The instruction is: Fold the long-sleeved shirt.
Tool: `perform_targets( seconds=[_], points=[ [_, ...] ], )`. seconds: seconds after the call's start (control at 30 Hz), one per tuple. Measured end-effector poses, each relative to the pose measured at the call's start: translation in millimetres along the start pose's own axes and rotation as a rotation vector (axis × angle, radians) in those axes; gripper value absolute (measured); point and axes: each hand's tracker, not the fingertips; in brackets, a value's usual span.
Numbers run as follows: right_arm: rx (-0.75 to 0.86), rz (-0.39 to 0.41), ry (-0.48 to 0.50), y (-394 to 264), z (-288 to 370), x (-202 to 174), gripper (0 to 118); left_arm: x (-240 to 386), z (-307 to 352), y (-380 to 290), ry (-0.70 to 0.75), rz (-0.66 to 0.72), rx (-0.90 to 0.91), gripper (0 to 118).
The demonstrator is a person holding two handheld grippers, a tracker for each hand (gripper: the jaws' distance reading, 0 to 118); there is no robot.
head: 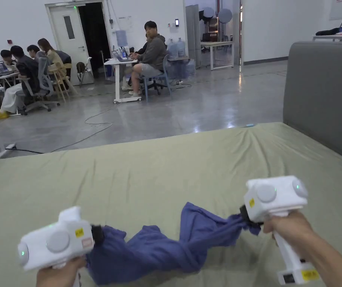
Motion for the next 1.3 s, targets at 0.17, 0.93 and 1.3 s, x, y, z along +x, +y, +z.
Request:
perform_targets(
  seconds=[0.17, 0.93, 1.3],
  points=[
    [0.051, -0.067, 0.054, -39.9, 25.0, 15.9, 2, -12.0, 40.4, -35.4, -0.033, -0.03, 0.069, 0],
    [0.067, -0.078, -0.001, -278.4, 118.3, 21.6, 107, -14.1, 190.5, -256.7, 0.011, 0.018, 0.073, 118],
    [0.085, -0.002, 0.002, -282.9, 160.2, -8.0, 0, 26.3, 223.4, -230.6, 0.038, -0.073, 0.148, 0]
  ],
)
